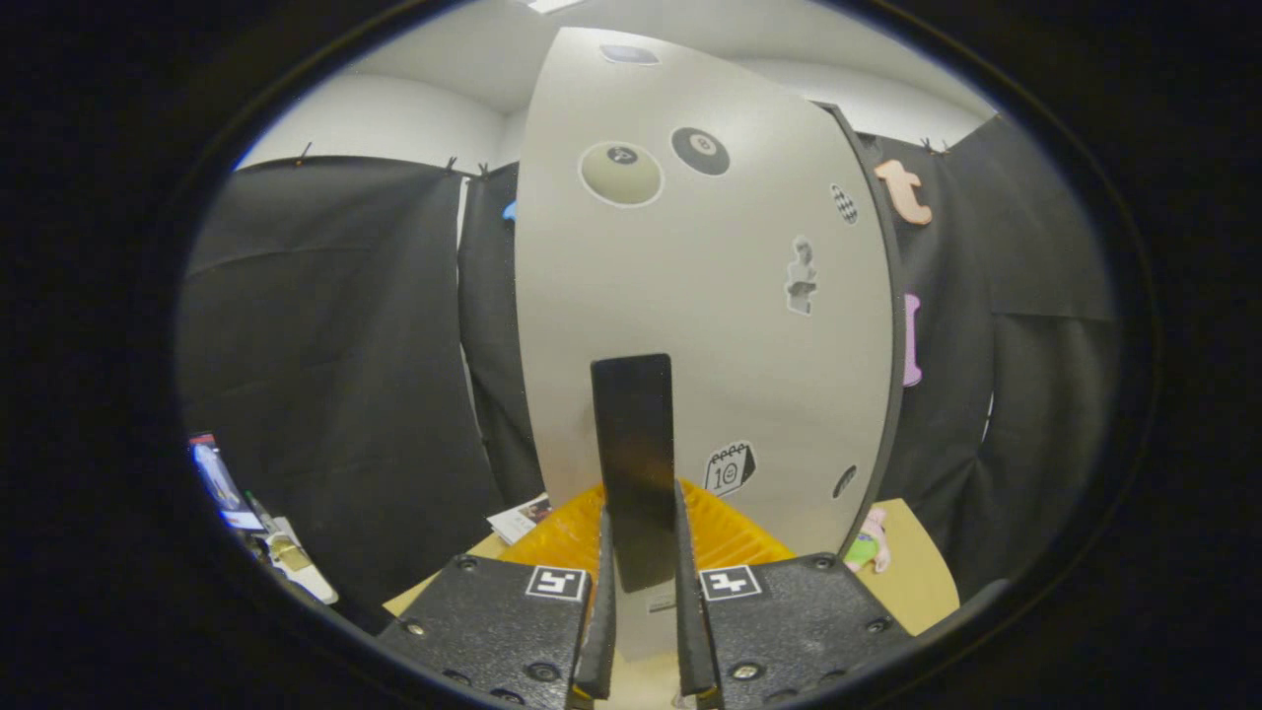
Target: Open the shoe cabinet door, grab the shoes and put them into the shoe cabinet, then close the shoe cabinet door.
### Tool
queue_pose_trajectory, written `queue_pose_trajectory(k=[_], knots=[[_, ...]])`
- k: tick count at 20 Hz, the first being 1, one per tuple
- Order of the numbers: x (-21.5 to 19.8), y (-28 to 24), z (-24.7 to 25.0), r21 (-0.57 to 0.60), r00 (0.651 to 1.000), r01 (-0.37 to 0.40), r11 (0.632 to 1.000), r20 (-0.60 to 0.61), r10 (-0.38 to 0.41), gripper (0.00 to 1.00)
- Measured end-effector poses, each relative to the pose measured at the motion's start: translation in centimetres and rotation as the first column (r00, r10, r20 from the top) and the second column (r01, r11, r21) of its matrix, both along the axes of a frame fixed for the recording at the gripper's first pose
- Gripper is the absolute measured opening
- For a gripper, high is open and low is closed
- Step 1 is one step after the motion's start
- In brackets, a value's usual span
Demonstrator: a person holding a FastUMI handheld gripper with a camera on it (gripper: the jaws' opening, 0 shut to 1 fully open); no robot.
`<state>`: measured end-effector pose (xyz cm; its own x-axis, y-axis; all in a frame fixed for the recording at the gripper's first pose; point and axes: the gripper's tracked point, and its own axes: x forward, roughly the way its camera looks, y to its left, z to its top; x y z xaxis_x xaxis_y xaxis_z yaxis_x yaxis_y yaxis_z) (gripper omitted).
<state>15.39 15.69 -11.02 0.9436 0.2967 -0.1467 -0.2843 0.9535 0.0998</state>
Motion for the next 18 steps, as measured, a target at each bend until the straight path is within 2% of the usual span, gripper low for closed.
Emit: queue_pose_trajectory(k=[4,10,16,18], knots=[[-1.3,-1.9,-0.1,-0.011,1.0,0.001,1.0,-0.002,-0.002,0.28],[-2.8,-5.0,-0.2,-0.02,0.999,0.048,0.999,-0.006,-0.048,0.26],[-2.5,-9.7,-0.3,-0.113,0.986,0.165,0.98,0.019,-0.164,0.15],[-2.5,-11.0,-0.6,-0.1,0.978,0.206,0.973,0.009,-0.206,0.11]])
